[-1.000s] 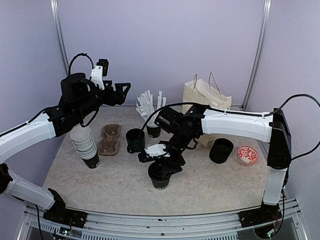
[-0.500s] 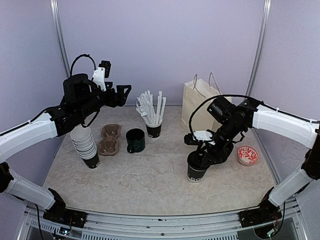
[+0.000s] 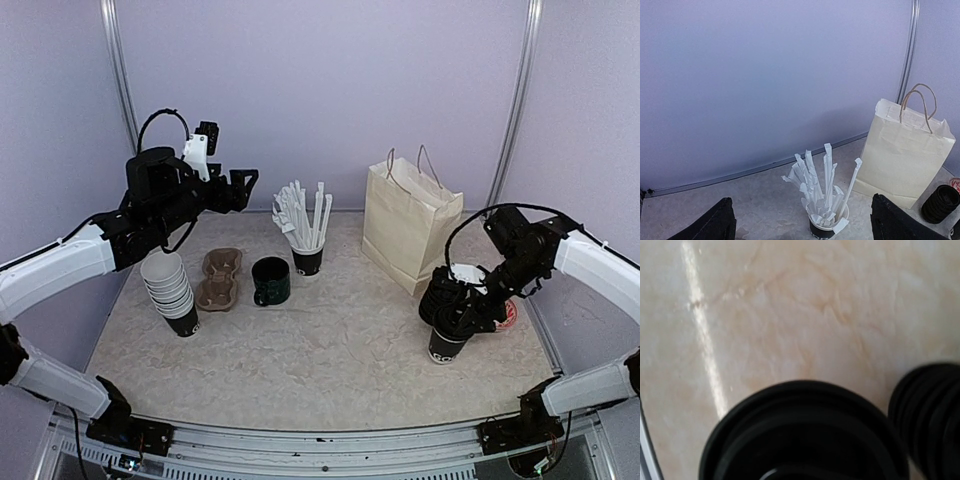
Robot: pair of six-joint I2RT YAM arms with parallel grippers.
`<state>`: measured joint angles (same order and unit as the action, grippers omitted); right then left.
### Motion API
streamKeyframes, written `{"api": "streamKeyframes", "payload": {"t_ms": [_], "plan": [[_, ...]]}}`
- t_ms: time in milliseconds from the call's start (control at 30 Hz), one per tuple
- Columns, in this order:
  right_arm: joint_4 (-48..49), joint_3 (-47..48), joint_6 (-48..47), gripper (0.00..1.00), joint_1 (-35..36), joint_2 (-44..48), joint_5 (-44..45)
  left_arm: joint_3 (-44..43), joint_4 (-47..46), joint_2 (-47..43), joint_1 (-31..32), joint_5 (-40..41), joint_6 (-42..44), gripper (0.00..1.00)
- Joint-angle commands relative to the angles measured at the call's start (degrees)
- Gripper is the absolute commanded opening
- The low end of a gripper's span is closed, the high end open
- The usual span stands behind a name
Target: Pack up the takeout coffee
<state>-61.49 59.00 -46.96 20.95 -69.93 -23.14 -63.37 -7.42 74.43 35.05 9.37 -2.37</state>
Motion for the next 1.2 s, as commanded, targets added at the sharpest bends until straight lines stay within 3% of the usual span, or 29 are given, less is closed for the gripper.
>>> {"api": "streamKeyframes", "payload": {"t_ms": [0,267,500,733,867,1033,1167], "plan": [[-2.7,-2.5,-3.1,0.69,-4.5,2.5,0.2,-2.0,0.3,0.6,-0.5,-0.8,0.8,0.91],[-3.5,-5.0,-7.0,0.69,-14.1,5.2,1.2,-2.1,0.5,0.8,-0.5,-1.5,0.6,0.91],[-1.4,-8.1,-7.0,0.70,-16.0,4.3,2.2,-3.3,2.1,1.4,-0.4,-2.3,0.4,0.90],[-1.2,-8.7,-6.5,0.83,-16.1,4.9,2.2,-4.2,3.1,1.3,-0.2,-2.7,0.4,0.90],[-3.4,-5.4,-6.2,0.93,-16.1,5.7,0.4,-7.9,9.2,2.7,0.6,-0.6,0.6,0.88],[-4.4,-1.3,-5.3,0.94,-16.1,5.3,-3.9,-14.6,19.6,5.2,7.4,11.5,4.1,0.87],[-3.0,2.8,-4.8,0.92,-15.6,3.0,-9.7,-20.7,32.3,6.7,9.2,14.1,-2.9,0.79]]}}
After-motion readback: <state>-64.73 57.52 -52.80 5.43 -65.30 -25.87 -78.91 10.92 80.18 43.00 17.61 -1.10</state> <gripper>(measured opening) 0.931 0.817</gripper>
